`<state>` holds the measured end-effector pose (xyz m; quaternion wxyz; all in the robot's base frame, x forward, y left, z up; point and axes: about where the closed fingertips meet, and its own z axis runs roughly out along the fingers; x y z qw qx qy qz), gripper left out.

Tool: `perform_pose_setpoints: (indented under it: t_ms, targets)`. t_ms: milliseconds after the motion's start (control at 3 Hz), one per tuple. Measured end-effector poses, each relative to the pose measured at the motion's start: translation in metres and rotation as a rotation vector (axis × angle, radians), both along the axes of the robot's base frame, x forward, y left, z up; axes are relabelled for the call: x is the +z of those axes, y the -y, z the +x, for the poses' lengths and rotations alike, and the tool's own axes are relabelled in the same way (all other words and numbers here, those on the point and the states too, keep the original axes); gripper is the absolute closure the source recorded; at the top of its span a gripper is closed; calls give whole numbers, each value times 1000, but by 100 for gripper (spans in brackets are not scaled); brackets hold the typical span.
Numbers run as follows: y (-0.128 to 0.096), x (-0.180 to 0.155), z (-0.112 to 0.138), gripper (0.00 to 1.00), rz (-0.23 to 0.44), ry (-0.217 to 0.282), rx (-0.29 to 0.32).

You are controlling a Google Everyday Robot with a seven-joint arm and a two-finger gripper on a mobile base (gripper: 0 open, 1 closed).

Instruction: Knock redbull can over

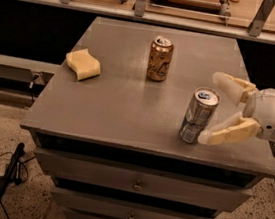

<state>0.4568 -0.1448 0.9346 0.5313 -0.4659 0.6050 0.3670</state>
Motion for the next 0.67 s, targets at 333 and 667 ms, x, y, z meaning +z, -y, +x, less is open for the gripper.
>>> perform_pose_setpoints:
  t_ms: [333,667]
  targets:
    - [-8,-10,5,0,2,-19,-11]
    - [-6,-28,8,0,45,-56,-23]
